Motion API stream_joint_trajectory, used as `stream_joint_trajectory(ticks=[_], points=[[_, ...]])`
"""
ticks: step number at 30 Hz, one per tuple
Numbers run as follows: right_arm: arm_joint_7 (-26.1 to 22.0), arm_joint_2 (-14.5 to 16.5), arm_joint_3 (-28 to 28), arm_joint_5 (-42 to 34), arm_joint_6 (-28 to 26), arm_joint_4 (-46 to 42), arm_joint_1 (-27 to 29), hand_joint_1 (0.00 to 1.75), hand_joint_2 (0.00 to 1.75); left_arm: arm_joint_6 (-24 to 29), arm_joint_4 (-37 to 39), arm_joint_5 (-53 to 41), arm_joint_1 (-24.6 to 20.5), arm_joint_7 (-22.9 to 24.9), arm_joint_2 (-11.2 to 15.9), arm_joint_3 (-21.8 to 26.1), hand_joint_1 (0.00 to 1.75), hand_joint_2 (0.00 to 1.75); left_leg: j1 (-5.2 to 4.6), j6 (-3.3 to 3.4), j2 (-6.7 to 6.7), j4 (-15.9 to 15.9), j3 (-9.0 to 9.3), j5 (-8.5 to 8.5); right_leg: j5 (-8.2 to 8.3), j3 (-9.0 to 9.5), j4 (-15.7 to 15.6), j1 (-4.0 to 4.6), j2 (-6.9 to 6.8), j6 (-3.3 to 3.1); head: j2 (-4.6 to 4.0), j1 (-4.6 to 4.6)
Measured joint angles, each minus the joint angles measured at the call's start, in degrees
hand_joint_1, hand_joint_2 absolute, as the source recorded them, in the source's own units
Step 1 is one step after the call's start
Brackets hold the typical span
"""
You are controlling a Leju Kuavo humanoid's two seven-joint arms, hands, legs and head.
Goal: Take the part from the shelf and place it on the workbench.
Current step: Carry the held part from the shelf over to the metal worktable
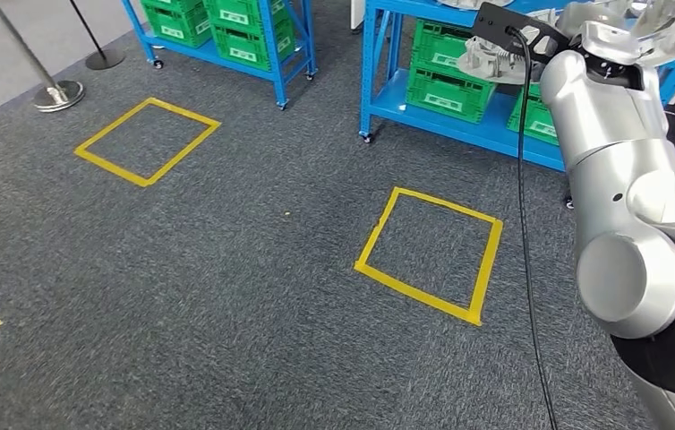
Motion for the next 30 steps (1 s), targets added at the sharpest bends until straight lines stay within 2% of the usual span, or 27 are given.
stream_joint_trajectory(ticks=[1,2,3,4,6,7,8,10,11,12,13,15,16,17,18,19,20,22,23,24,25,26,27,28,30], points=[[0.0,-0.1,0.0,0.0,0.0,0.0,0.0,1.75,1.75,0.0,0.0,-0.1,0.0,-0.1,0.0,0.0,0.00,1.75,0.18,-0.26,0.70,3.6,-1.74,-1.30,-0.05,0.00,0.0,0.04,-0.81,-0.05,0.00,-0.01],[0.0,-0.2,0.0,0.0,0.0,0.0,0.1,1.75,1.75,-0.1,0.0,-0.3,0.0,-0.2,0.0,0.0,0.00,1.75,0.34,-0.43,0.93,5.6,-2.69,-1.68,-0.12,0.00,0.1,0.05,-1.59,-0.07,0.00,-0.01],[0.0,-0.2,0.0,0.0,0.0,0.0,0.1,1.75,1.75,-0.1,0.0,-0.4,0.0,-0.3,0.0,0.0,0.00,1.75,0.45,-0.54,1.08,5.3,-2.43,-0.95,-0.19,0.03,0.1,0.04,-2.36,-0.02,0.00,-0.02],[0.0,-0.2,0.0,0.0,0.0,0.0,0.1,1.75,1.75,-0.1,0.0,-0.5,0.0,-0.3,0.0,0.0,0.00,1.75,0.50,-0.54,1.47,2.5,-0.88,0.68,-0.28,0.09,0.2,0.03,-3.09,0.10,0.00,-0.02],[0.0,-0.5,0.0,0.0,0.0,0.0,-0.1,1.75,1.75,-0.1,0.0,-0.7,0.0,-0.4,0.0,0.0,0.00,1.75,0.21,-0.08,4.17,-5.8,3.64,3.92,-0.60,0.22,0.5,0.23,-4.47,0.56,0.00,-0.01],[0.0,-0.7,0.0,0.1,0.0,0.0,-0.2,1.75,1.75,-0.1,0.0,-0.8,0.0,-0.5,0.0,0.0,0.00,1.75,0.00,0.39,5.23,-8.6,5.09,4.78,-0.75,0.25,0.6,0.42,-5.07,0.87,0.00,0.01],[0.0,-0.9,0.0,0.1,0.0,0.0,-0.3,1.75,1.75,-0.2,0.0,-0.8,-0.1,-0.5,0.0,0.0,0.00,1.75,-0.20,0.89,5.86,-9.9,5.67,5.06,-0.83,0.27,0.6,0.63,-5.65,1.17,0.00,0.03],[0.0,-1.2,0.0,0.1,0.0,0.0,-0.4,1.75,1.75,-0.2,0.0,-0.9,-0.1,-0.5,-0.1,0.0,0.00,1.75,-0.30,1.78,4.55,-10.2,5.37,5.27,-0.83,0.48,0.4,0.78,-6.93,1.79,0.00,0.06],[0.0,-1.3,0.0,0.1,0.1,0.0,-0.4,1.75,1.75,-0.2,0.0,-1.0,0.0,-0.5,-0.1,0.0,0.00,1.75,-0.22,2.17,3.79,-10.3,5.38,5.45,-1.07,0.59,0.5,0.66,-6.91,2.11,0.00,0.08],[0.0,-1.4,0.0,0.1,0.1,0.0,-0.5,1.75,1.75,-0.2,0.0,-1.0,0.0,-0.5,-0.2,0.0,0.00,1.75,-0.11,2.57,3.02,-10.5,5.43,5.66,-1.80,0.36,1.3,0.48,-5.90,2.37,0.00,0.08],[-0.1,-1.5,0.1,0.2,0.1,0.0,-0.5,1.75,1.75,-0.2,0.0,-1.0,0.0,-0.5,-0.3,0.0,0.00,1.75,0.01,2.95,2.29,-10.8,5.50,5.88,-3.10,-0.40,3.2,0.32,-4.22,2.58,0.00,0.11],[-0.1,-1.8,0.1,0.2,0.3,0.0,-0.5,1.75,1.75,-0.2,0.0,-1.0,-0.3,-0.5,-0.3,0.0,0.00,1.75,0.09,3.47,0.76,-10.9,5.35,6.16,-6.82,-3.80,10.5,0.20,-0.39,2.69,0.00,0.14],[-0.1,-2.0,0.1,0.2,0.3,0.0,-0.4,1.75,1.75,-0.2,0.0,-1.0,-0.5,-0.5,-0.4,0.0,0.00,1.75,0.04,3.60,-0.13,-10.8,5.22,6.24,-8.24,-5.69,14.4,0.27,0.47,2.69,0.00,0.16],[-0.1,-2.2,0.1,0.2,0.4,0.0,-0.3,1.75,1.75,-0.2,0.0,-1.0,-0.5,-0.5,-0.4,0.0,0.00,1.75,-0.02,3.67,-1.12,-10.8,5.12,6.29,-8.72,-6.94,16.7,0.36,0.86,2.62,0.00,0.16],[-0.1,-2.3,0.1,0.2,0.4,0.0,-0.2,1.75,1.75,-0.2,0.0,-1.0,-0.5,-0.5,-0.5,0.0,0.00,1.75,-0.06,3.68,-2.10,-10.6,5.05,6.32,-8.06,-7.14,16.9,0.43,1.02,2.48,0.00,0.16],[-0.1,-2.3,0.2,0.2,0.5,0.0,-0.2,1.75,1.75,-0.2,0.0,-1.0,-0.5,-0.5,-0.5,0.0,0.00,1.75,-0.07,3.65,-3.04,-10.4,4.99,6.34,-6.41,-6.16,14.7,0.46,1.26,2.29,0.00,0.16],[-0.1,-2.3,0.2,0.2,0.5,0.0,-0.2,1.75,1.75,-0.2,0.0,-1.0,-0.4,-0.5,-0.6,0.0,0.00,1.75,-0.07,3.59,-3.94,-10.2,4.92,6.35,-4.28,-4.25,10.7,0.42,1.91,2.09,0.00,0.16],[-0.1,-2.3,0.2,0.2,0.6,0.0,-0.4,1.75,1.75,-0.2,0.0,-1.0,-0.5,-0.5,-0.6,0.0,0.00,1.75,-0.11,3.12,-5.62,-9.8,4.49,6.48,-1.89,-0.92,3.7,0.31,4.05,1.88,0.00,0.15],[-0.1,-2.3,0.2,0.2,0.7,0.0,-0.5,1.75,1.75,-0.2,0.0,-1.0,-0.6,-0.6,-0.7,0.0,0.00,1.75,-0.06,2.76,-6.36,-9.8,4.21,6.63,-1.58,-0.16,1.9,0.34,4.66,1.80,0.00,0.15],[-0.1,-2.3,0.2,0.2,0.7,0.0,-0.6,1.75,1.75,-0.2,0.0,-1.0,-0.6,-0.6,-0.7,0.0,0.00,1.75,0.03,2.32,-7.08,-9.9,3.95,6.85,-1.77,-0.05,1.4,0.46,4.68,1.68,0.00,0.15],[-0.1,-2.2,0.3,0.2,0.7,0.0,-0.6,1.75,1.75,-0.2,0.0,-1.0,-0.5,-0.6,-0.7,0.0,0.00,1.75,0.14,1.89,-7.81,-10.1,3.75,7.10,-1.56,0.01,1.2,0.51,3.94,1.42,0.00,0.18],[-0.1,-2.1,0.3,0.2,0.7,0.0,-0.7,1.75,1.75,-0.2,0.0,-0.9,-0.3,-0.6,-0.7,0.0,0.00,1.75,0.17,1.60,-7.74,-10.2,3.55,7.20,-1.36,0.19,1.0,0.45,3.15,1.06,0.00,0.19],[-0.2,-1.9,0.4,0.2,0.7,0.0,-0.8,1.75,1.75,-0.2,0.0,-0.9,-0.2,-0.5,-0.7,0.0,0.00,1.75,0.04,1.35,-6.60,-9.7,3.23,6.87,-1.14,0.44,0.7,0.36,2.41,0.57,0.00,0.09],[-0.2,-1.8,0.5,0.2,0.7,0.0,-0.9,1.75,1.75,-0.2,0.0,-0.8,-0.1,-0.5,-0.7,0.0,0.00,1.75,-0.10,1.14,-4.70,-8.2,2.47,5.92,-0.94,0.69,0.4,0.25,1.67,0.15,0.00,0.00],[-0.3,-1.7,0.6,0.2,0.7,0.0,-1.1,1.75,1.75,-0.3,0.0,-0.5,-0.2,-0.6,-0.7,0.0,0.00,1.75,-0.10,0.75,-0.51,-1.7,-0.44,2.49,-0.84,0.93,0.2,0.30,0.22,-0.38,0.00,-0.21]])
